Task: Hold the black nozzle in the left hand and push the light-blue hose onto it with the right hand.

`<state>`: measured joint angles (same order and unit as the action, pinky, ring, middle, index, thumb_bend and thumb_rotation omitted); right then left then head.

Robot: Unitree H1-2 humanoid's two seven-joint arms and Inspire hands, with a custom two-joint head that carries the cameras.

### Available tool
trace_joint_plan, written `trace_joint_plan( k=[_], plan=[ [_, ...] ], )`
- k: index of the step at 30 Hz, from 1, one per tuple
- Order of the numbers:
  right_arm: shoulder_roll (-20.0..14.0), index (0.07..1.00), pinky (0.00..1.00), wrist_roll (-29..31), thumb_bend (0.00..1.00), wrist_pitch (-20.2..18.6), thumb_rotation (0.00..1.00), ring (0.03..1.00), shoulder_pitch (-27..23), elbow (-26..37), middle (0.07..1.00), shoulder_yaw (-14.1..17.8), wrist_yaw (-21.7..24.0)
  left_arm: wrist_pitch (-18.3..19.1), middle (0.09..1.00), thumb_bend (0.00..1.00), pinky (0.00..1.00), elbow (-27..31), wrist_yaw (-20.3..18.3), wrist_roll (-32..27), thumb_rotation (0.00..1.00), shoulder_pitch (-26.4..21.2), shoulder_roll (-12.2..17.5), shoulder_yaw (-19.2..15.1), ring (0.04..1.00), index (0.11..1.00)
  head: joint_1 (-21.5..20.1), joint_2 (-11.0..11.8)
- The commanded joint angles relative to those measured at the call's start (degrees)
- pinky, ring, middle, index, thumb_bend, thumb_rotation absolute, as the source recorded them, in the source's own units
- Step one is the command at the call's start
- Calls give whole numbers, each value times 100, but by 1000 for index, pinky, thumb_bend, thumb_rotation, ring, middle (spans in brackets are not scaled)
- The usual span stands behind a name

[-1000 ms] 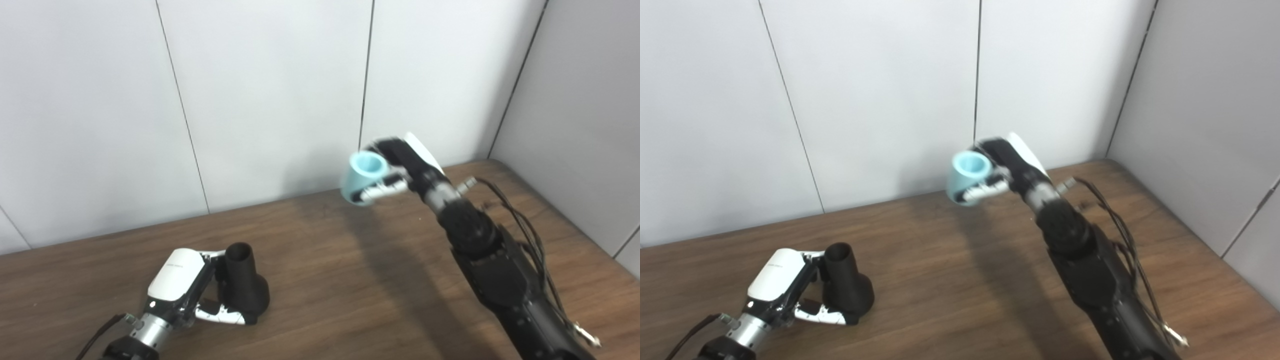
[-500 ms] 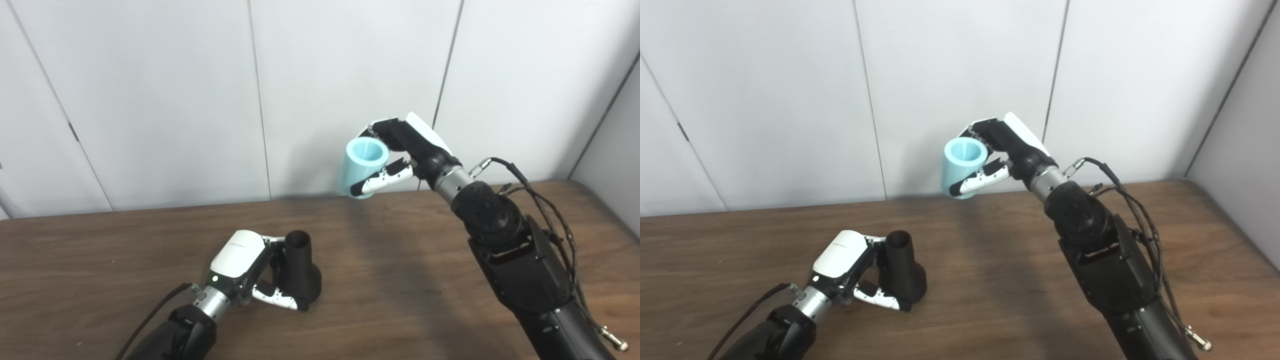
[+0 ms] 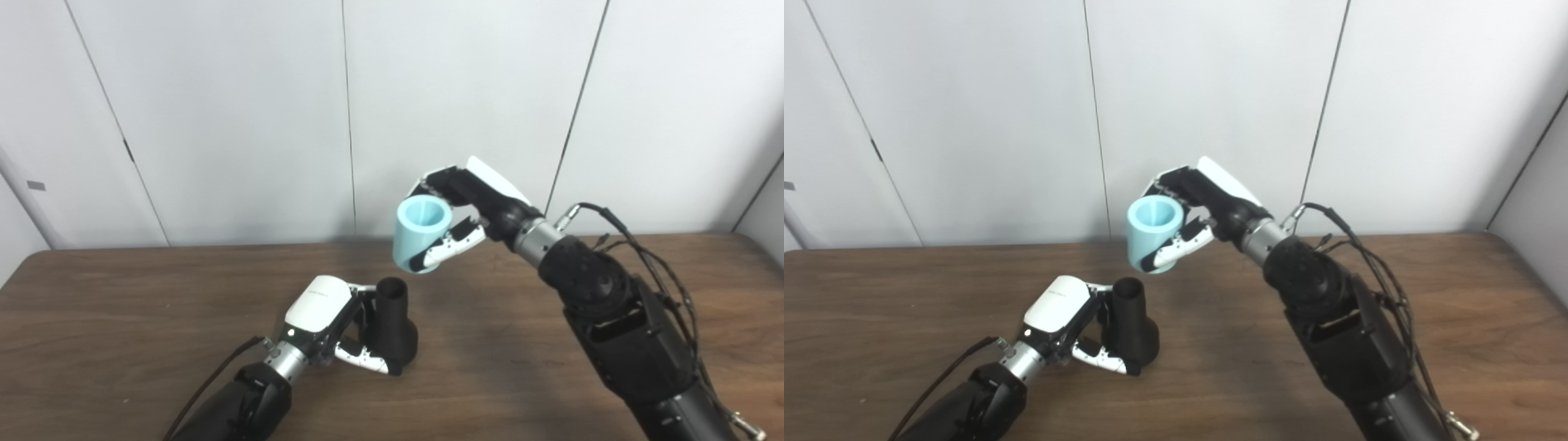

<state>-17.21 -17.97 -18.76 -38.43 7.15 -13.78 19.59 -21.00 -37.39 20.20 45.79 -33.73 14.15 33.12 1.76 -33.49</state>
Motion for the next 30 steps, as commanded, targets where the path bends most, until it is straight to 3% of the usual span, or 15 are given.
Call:
trace_joint_plan(
  k=[1,10,22,30],
  plan=[
    [68,473,345,88,532,199,0,416,-299,83,489,65,-36,145,432,524,305,-379,-229,131,0,792,-263,290,417,506,12,-7],
    [357,466,383,-25,530,203,0,446,-200,-77,503,44,-133,187,437,525,302,-315,-194,181,0,791,-291,314,413,505,43,-73],
    [313,457,459,-72,527,241,0,489,-138,-83,519,-72,11,244,430,524,303,-283,-198,184,0,779,-332,320,410,508,116,-155],
    [213,471,366,-158,530,82,0,433,-46,-73,499,-94,101,307,434,524,299,-216,-257,159,0,811,-310,304,409,507,112,-196]
  ],
)
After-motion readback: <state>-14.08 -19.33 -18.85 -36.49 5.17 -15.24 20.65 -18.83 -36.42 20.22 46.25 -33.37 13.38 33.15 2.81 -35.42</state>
